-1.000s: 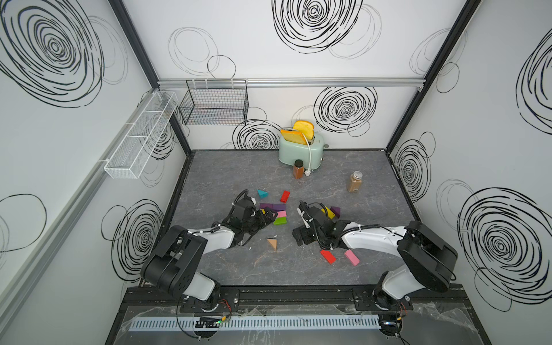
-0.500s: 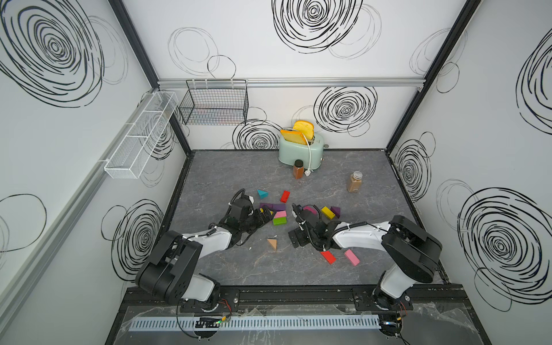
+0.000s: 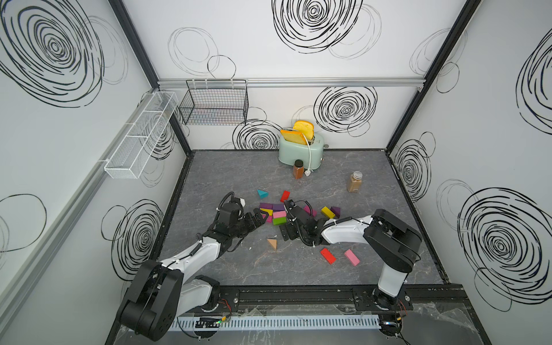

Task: Assemble a piece of candy with building blocks
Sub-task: Adjust the building block at the center of the board.

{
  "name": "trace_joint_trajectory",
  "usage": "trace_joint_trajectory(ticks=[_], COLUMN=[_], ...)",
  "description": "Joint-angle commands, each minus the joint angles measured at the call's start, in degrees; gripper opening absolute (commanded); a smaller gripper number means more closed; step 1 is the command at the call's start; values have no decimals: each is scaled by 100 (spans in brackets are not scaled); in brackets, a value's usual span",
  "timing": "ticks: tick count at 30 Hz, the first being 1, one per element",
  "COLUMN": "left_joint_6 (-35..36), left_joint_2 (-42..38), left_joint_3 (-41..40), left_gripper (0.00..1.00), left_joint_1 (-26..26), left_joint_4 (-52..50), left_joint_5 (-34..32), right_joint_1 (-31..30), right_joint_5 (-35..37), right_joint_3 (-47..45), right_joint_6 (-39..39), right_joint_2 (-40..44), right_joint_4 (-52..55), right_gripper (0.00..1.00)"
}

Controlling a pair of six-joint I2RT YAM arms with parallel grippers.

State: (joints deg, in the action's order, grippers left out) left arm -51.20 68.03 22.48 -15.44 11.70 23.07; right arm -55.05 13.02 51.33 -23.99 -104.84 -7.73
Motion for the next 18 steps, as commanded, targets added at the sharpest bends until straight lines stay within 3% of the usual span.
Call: trace_joint_trajectory(ticks=[1,18], left_joint_6=[178,286], left_joint_2=[-116,-117], left_joint_3=[-33,-55], left_gripper=[100,99], left_joint_1=[169,415], left_joint_4=[-30,-80], left_joint_5=[195,321], right_joint_1=[-25,21], right_joint_5=[-101,-157], right_joint_3=[16,181], right_joint_6=[-176,-106], right_joint_2=[-309,-573], right_joint_4=[254,87], right_gripper=[97,87])
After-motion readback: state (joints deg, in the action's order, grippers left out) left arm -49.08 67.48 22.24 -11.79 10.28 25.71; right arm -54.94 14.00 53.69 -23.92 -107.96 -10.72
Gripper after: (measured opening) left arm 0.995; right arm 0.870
